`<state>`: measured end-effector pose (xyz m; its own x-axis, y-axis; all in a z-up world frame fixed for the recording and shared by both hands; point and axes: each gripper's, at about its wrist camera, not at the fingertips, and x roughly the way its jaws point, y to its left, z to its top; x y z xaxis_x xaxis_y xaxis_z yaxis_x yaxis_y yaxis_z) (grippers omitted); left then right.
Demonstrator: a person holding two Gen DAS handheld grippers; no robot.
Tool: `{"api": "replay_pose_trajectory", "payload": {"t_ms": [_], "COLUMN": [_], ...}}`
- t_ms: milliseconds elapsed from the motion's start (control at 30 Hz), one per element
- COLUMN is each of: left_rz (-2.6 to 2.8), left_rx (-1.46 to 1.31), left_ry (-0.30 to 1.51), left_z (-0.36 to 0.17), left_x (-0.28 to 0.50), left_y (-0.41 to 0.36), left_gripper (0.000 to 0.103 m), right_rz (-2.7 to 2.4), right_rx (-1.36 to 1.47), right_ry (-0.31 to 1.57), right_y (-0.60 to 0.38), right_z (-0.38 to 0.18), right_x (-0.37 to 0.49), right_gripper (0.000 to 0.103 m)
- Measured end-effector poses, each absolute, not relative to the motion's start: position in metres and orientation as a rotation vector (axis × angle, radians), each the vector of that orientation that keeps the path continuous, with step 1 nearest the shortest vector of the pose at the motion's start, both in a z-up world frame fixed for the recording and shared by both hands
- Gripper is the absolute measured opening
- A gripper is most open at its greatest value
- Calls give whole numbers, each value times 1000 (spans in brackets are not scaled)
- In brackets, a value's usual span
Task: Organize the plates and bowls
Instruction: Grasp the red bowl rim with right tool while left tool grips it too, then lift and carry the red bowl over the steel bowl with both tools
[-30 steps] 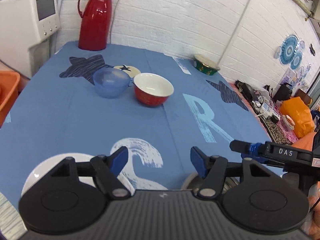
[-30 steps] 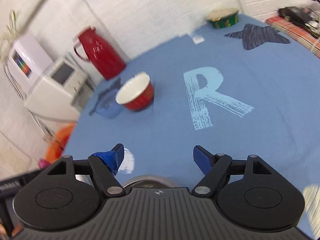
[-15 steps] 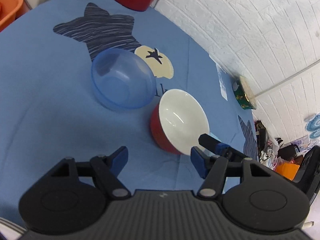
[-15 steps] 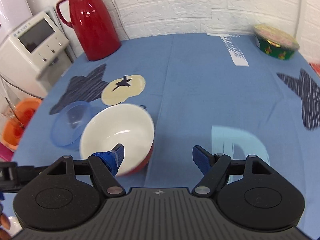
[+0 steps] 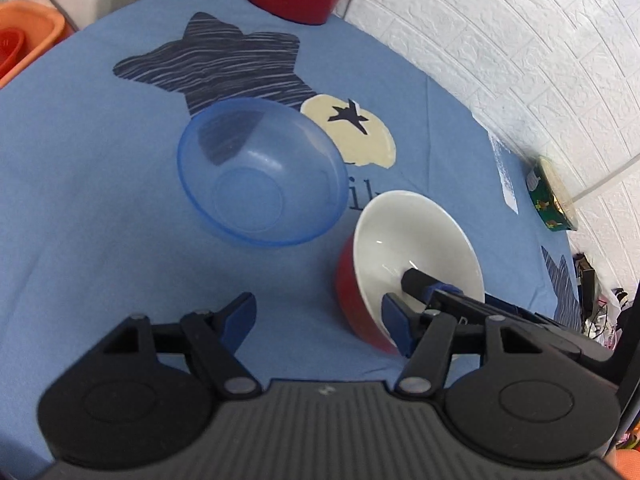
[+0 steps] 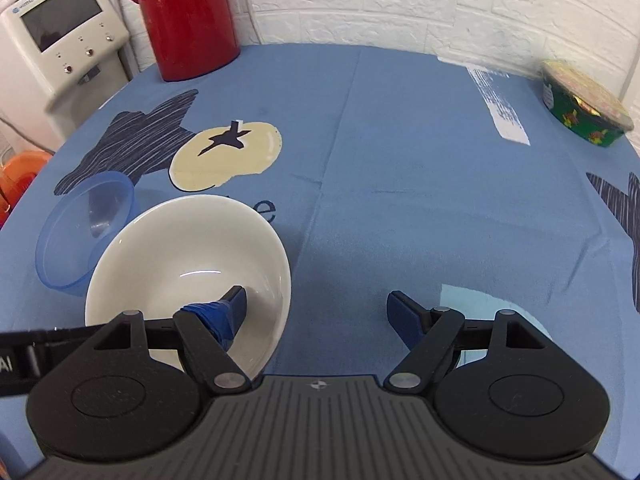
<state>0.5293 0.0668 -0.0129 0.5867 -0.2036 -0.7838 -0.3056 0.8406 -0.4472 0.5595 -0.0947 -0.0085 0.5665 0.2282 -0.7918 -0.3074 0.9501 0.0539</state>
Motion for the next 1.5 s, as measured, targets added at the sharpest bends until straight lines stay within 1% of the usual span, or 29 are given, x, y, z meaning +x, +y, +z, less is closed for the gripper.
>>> {"api": "replay_pose_trajectory", "payload": {"t_ms": [67,300,400,467,500,567,600,633,667,700,733,900,1133,1333,1500], "left_rz": [70,66,59,53,50,23,0,-24,-41,-39,-35,-94,-127,-145,-184], "left_rx": [-590,-619,-613,-604,-604,-594,-594,-599,-595,-579,-552,-524,-484,-480,-467], "left_ry": [960,966,971,975,976,976,977,980,983,983,979,974,999,1034,1049], "left_z": [-14,-16,-16,-16,-15,-15,-15,-14,-13,-11,-10,-4,0,7,23], "left_x": [531,531,532,532,532,534,536,537,537,537,537,529,506,479,443], "left_y": [65,62,64,64,64,65,65,65,64,62,61,63,59,57,48], "left_gripper": [64,64,64,64,63,54,44,25,15,1,0,0,0,0,0], "right_rz": [318,319,374,400,414,448,464,485,502,507,502,488,439,407,394], "right_rx": [-66,-138,-215,-185,-166,-134,-116,-91,-68,-55,-56,17,92,140,140], "right_ry": [911,967,924,921,920,914,920,930,935,940,941,947,1034,1100,1092], "right_y": [-99,-87,-81,-84,-85,-87,-88,-89,-87,-86,-84,-85,-89,-94,-105], "right_z": [-11,-4,-4,-5,-6,-7,-7,-7,-6,-6,-6,-4,-4,0,16], "right_x": [559,568,567,568,567,564,562,560,555,552,548,533,507,479,439], "right_gripper": [67,67,64,59,58,48,46,45,45,44,43,42,38,39,40]}}
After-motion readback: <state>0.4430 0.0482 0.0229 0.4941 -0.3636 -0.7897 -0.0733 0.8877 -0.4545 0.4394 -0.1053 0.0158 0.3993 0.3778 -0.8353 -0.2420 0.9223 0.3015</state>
